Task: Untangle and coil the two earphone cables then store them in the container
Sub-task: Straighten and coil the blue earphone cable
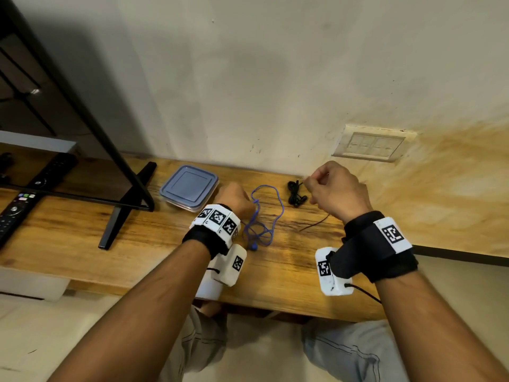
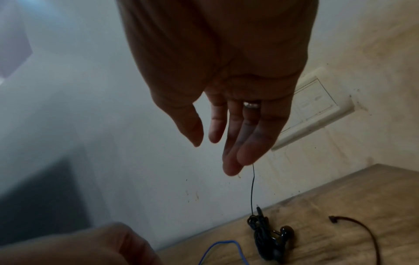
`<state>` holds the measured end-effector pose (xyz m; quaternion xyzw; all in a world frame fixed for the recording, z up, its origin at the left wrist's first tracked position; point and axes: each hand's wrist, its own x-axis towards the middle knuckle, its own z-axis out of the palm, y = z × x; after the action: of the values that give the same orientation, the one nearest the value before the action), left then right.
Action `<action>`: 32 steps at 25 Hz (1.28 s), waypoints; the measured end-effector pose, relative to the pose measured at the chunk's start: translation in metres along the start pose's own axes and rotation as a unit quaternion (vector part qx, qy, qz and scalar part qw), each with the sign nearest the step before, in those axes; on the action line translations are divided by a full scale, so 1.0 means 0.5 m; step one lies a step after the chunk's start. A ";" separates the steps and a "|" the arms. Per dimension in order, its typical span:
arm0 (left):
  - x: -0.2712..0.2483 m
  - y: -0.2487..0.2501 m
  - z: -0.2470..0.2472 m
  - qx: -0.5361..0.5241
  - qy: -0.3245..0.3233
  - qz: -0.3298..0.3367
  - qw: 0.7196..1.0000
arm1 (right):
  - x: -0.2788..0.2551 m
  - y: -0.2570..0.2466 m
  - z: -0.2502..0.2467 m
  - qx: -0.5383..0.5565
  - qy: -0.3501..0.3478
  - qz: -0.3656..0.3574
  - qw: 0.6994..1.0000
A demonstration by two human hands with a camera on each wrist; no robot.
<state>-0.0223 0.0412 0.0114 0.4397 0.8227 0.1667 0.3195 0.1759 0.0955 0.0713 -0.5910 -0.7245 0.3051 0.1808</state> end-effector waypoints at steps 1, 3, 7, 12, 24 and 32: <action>-0.005 0.003 -0.015 -0.035 0.028 0.003 0.999 | -0.001 -0.002 0.009 0.013 -0.030 -0.003 0.999; -0.030 0.015 -0.040 -0.201 0.069 0.020 0.977 | -0.005 -0.013 0.031 0.094 -0.103 -0.011 0.990; -0.103 0.043 -0.068 -0.500 0.086 0.116 0.854 | -0.036 -0.064 0.063 0.223 -0.172 -0.076 0.956; -0.106 0.035 -0.072 -0.510 0.098 0.138 0.844 | -0.033 -0.076 0.065 0.234 -0.107 -0.124 0.958; -0.108 0.033 -0.080 -0.406 -0.038 0.284 0.868 | -0.018 -0.076 0.049 0.188 0.041 -0.264 0.945; -0.118 0.037 -0.096 -0.644 -0.076 0.200 0.735 | -0.040 -0.086 0.069 0.223 -0.165 -0.173 0.945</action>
<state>-0.0190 0.0030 0.0797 0.2944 0.3850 0.6825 0.5471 0.1270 0.0632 0.0760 -0.3422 -0.7486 0.5165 0.2359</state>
